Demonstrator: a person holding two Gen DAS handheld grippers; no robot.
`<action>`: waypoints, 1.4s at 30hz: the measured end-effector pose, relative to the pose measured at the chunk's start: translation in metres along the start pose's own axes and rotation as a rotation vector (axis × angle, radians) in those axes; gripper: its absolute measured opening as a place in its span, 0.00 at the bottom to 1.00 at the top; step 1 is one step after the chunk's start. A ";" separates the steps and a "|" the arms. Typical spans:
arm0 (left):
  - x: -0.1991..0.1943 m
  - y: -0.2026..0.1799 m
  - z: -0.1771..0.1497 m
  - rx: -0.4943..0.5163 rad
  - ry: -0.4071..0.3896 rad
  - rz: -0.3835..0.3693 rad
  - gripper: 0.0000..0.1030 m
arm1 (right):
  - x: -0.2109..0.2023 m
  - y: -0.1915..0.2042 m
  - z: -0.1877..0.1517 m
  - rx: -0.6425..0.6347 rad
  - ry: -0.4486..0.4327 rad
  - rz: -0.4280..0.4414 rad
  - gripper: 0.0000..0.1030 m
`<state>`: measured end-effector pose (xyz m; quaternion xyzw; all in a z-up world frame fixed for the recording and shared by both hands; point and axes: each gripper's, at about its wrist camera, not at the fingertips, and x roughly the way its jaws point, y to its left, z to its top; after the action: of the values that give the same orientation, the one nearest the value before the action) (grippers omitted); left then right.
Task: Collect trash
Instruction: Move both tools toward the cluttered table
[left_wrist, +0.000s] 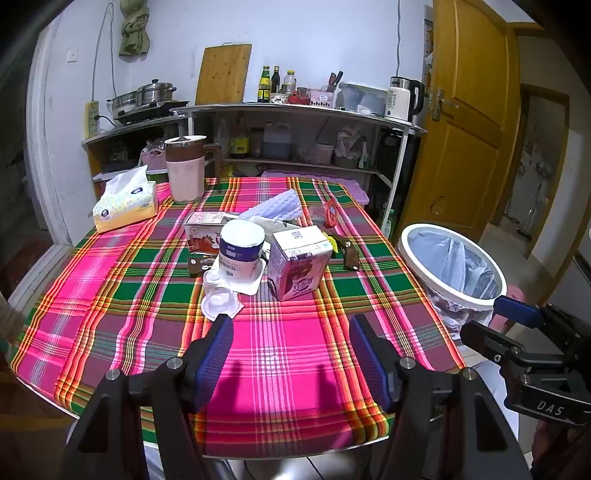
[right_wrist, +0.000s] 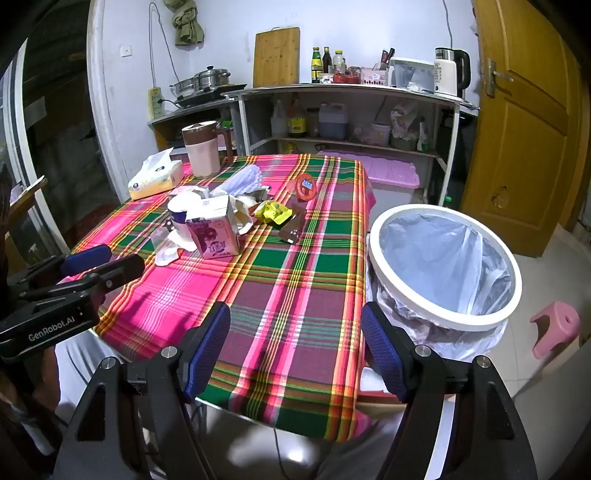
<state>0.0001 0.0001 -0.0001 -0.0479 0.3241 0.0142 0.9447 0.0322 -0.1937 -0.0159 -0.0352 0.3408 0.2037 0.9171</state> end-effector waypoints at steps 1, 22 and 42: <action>0.000 0.000 0.000 -0.001 0.000 -0.001 0.63 | 0.000 0.000 0.001 0.000 0.000 0.000 0.71; 0.000 0.000 0.000 -0.005 0.005 -0.004 0.63 | 0.007 0.002 -0.001 -0.004 0.012 -0.001 0.71; 0.018 0.010 -0.002 -0.001 0.023 0.001 0.63 | 0.020 0.001 0.005 -0.001 0.038 0.022 0.71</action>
<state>0.0122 0.0094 -0.0137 -0.0486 0.3350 0.0142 0.9409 0.0489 -0.1847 -0.0248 -0.0356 0.3584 0.2134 0.9082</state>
